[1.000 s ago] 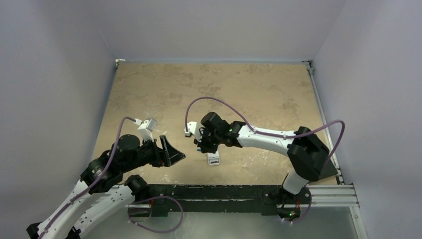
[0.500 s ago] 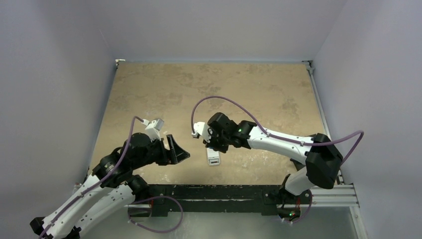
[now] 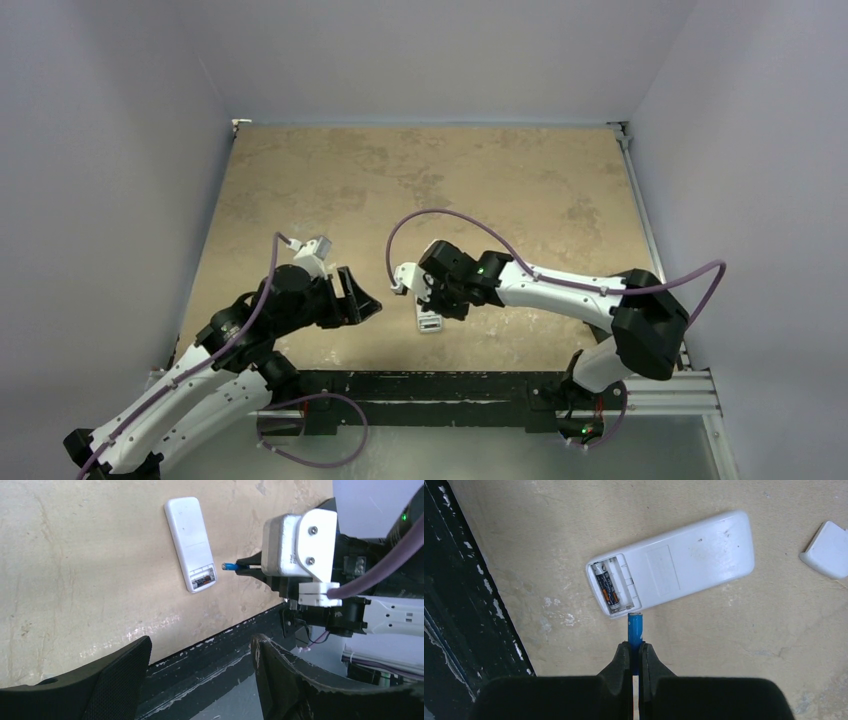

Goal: Load the batteries into the remote control

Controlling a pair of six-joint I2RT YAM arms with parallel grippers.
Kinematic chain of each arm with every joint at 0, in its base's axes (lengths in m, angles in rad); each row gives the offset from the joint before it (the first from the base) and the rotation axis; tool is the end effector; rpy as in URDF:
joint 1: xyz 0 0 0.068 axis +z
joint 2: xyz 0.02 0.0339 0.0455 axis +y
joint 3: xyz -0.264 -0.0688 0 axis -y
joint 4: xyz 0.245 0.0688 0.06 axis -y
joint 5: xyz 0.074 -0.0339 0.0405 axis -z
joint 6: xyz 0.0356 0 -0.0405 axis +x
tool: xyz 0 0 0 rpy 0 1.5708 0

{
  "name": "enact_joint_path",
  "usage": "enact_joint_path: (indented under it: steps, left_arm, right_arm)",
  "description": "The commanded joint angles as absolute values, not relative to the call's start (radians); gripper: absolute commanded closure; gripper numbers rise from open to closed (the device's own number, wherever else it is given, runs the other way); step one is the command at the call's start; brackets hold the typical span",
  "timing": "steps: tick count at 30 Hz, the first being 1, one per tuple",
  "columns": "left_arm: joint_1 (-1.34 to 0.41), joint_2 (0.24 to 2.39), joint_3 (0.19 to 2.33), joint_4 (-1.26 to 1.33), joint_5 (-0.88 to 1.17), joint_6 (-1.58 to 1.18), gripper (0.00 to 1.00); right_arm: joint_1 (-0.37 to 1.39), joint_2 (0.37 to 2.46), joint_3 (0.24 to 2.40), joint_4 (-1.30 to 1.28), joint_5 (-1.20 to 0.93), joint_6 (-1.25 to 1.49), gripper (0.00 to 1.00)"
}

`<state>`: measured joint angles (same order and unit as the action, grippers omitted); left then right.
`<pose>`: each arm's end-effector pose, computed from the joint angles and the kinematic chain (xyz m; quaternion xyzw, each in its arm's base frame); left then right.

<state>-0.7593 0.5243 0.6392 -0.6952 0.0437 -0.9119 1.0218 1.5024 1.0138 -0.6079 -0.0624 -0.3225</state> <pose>0.0857 -0.0835 0.2733 -0.0567 0.8779 -0.3653 0.3044 0.1528 0.2541 0.2174 -0.6107 0.7557 0.1089 0.2102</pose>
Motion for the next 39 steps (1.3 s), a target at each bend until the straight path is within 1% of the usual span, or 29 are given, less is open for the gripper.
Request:
enact_joint_path:
  steps: [1, 13, 26, 31, 39]
  left_arm:
    - [-0.760, 0.523, 0.630, -0.714, -0.040, -0.937, 0.28]
    - [-0.759, 0.502, 0.637, -0.790, -0.124, -0.971, 0.28]
    - [-0.759, 0.479, 0.634, -0.800, -0.130, -0.977, 0.28]
    - [-0.759, 0.476, 0.631, -0.802, -0.127, -0.975, 0.28]
    - [-0.760, 0.471, 0.629, -0.803, -0.126, -0.975, 0.28]
  right_arm:
    - [1.036, 1.506, 1.007, -0.598, -0.073, -0.328, 1.00]
    - [1.048, 1.585, 1.034, -0.582, -0.083, -0.336, 1.00]
    - [1.061, 1.651, 1.088, -0.578, -0.096, -0.344, 1.00]
    - [1.071, 1.674, 1.101, -0.576, -0.099, -0.347, 0.98]
    - [1.089, 1.693, 1.118, -0.571, -0.093, -0.342, 0.92]
